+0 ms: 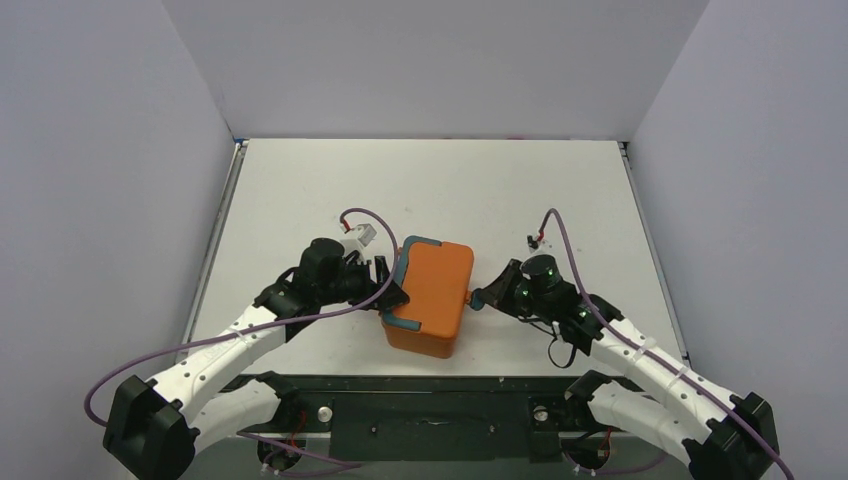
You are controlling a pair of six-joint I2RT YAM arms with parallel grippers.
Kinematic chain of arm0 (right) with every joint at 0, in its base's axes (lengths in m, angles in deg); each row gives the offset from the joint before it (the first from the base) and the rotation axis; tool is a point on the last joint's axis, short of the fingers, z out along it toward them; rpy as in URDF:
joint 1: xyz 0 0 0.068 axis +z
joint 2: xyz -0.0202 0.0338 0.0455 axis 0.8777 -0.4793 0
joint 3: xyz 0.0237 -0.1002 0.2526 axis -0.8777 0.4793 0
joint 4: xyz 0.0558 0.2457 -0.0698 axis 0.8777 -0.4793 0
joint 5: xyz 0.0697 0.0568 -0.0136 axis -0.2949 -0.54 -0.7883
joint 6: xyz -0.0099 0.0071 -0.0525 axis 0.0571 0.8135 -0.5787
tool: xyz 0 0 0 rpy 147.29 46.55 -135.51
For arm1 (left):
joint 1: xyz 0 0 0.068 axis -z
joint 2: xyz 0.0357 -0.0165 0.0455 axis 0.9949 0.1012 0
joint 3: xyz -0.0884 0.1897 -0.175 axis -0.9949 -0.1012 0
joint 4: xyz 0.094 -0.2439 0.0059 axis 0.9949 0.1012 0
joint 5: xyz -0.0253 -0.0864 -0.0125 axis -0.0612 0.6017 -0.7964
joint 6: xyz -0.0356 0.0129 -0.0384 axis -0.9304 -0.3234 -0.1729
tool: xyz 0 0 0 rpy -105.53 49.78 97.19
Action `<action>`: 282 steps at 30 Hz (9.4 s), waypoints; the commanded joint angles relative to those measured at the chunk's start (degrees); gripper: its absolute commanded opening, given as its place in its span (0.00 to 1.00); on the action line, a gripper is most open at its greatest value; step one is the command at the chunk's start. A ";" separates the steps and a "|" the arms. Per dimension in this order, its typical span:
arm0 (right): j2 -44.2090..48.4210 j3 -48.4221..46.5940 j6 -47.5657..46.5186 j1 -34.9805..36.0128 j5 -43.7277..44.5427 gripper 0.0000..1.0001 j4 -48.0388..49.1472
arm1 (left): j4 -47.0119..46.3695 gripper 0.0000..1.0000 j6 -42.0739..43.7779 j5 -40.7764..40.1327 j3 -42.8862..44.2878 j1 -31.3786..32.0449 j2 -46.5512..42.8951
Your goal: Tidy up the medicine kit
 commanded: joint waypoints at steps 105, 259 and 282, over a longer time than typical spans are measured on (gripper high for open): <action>-4.60 -5.12 3.76 12.37 10.69 0.04 -0.30 | 0.41 0.56 1.74 -0.20 -4.02 3.42 2.76; -1.06 10.01 14.95 8.16 17.22 0.00 26.41 | 8.14 0.57 4.59 -5.76 3.24 5.42 6.05; 0.13 8.71 11.74 6.10 15.36 0.00 22.16 | 8.84 0.56 4.16 -8.59 3.97 5.47 4.80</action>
